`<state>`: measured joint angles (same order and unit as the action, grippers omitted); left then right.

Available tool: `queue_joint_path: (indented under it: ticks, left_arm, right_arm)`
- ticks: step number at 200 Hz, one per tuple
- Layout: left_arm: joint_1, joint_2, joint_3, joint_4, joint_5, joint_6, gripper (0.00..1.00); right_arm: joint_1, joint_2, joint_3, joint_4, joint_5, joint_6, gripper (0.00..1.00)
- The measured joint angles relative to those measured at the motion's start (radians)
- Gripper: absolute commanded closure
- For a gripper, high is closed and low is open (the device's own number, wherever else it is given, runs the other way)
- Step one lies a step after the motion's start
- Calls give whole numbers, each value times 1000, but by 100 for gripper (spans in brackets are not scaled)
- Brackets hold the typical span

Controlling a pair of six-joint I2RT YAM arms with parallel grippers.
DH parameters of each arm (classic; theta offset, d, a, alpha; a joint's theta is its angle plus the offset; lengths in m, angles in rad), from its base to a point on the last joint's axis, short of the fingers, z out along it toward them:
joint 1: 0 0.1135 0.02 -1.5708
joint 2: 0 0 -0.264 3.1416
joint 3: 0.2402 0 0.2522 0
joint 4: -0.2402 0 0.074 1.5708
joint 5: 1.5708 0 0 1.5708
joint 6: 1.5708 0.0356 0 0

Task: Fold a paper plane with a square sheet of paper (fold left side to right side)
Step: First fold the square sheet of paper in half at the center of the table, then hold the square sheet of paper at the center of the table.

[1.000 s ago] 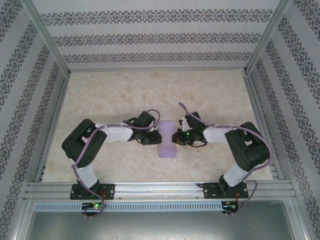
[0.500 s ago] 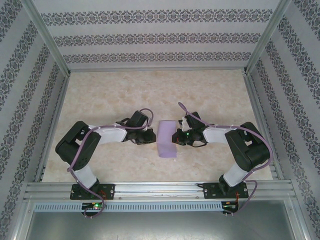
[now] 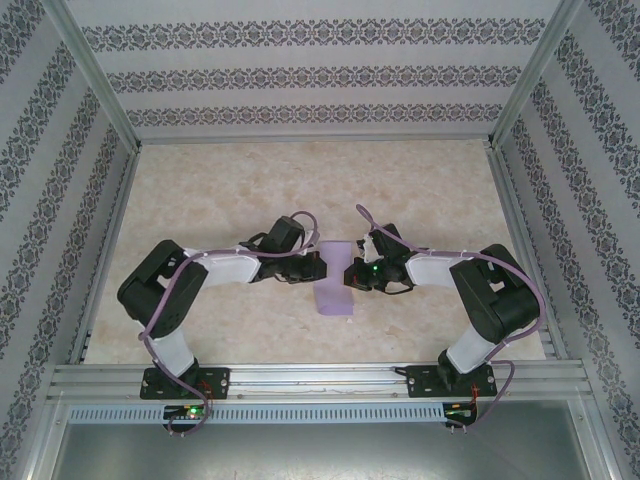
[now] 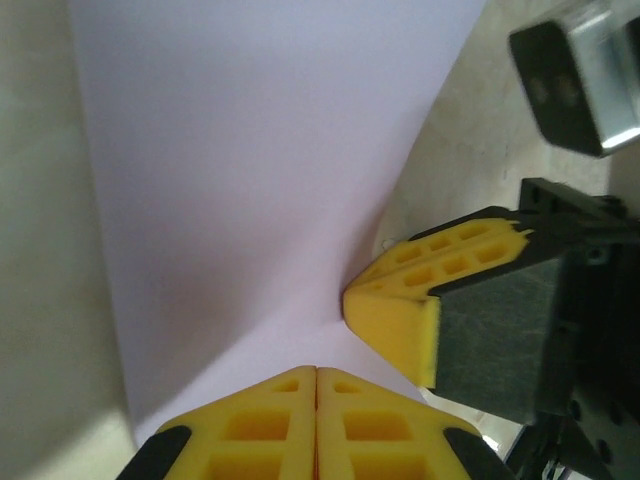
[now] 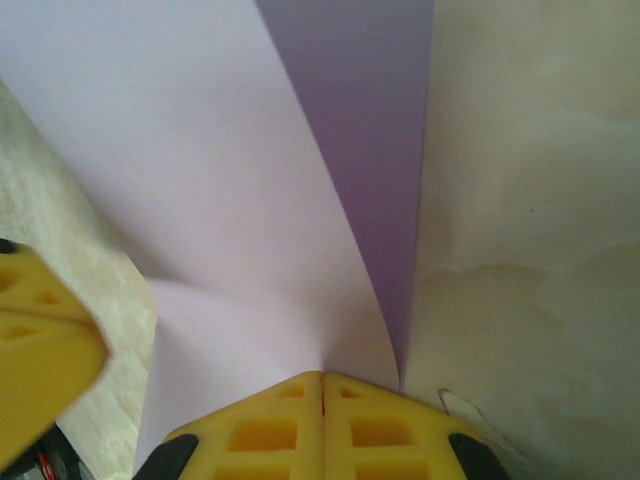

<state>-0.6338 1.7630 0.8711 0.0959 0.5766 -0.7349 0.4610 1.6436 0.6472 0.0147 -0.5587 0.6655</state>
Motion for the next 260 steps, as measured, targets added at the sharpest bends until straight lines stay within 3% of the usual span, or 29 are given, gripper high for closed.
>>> queue_joint_path:
  ticks: [260]
  left_arm:
    - [-2,61,-8,-5,-23,-3,93]
  right_arm:
    - [8,-32,-4,-24,26,-10,99]
